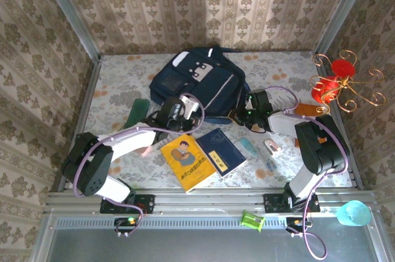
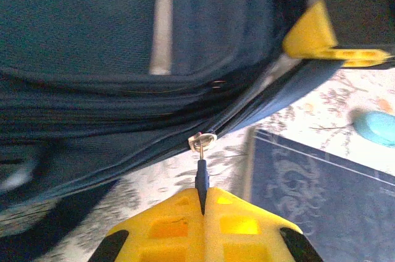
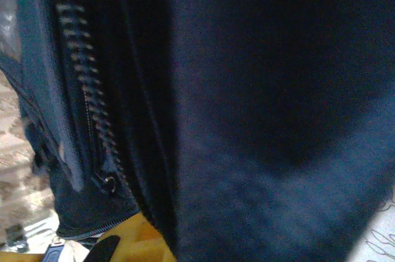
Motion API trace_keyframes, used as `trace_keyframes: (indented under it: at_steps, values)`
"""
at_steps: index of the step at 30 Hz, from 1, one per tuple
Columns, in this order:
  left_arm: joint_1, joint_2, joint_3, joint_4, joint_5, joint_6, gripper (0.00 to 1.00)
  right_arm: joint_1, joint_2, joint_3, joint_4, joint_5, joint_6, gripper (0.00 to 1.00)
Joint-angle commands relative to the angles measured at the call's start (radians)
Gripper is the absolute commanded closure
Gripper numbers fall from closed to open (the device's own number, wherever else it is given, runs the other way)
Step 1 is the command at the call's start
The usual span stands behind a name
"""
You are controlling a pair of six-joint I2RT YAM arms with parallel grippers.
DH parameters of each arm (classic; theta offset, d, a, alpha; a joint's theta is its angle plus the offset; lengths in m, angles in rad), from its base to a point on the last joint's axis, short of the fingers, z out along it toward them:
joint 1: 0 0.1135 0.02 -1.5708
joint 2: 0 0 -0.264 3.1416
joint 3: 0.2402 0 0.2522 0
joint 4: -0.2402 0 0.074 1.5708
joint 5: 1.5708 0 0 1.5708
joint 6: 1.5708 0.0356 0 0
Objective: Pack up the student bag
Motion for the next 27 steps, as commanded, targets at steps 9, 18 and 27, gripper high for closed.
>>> trace_keyframes:
  at_steps: [9,18,27]
  values:
    - [0.211,-0.078,-0.030,-0.099,-0.006,0.072,1.00,-0.015,-0.158,-0.109,0.215,0.103,0.153,1.00]
    - [0.334,-0.090,-0.072,-0.095,-0.057,0.028,1.00,0.030,-0.226,-0.140,0.258,0.214,0.192,1.00]
    - [0.342,-0.067,-0.049,-0.016,-0.011,-0.013,1.00,0.192,-0.163,-0.076,0.247,0.298,0.135,0.90]
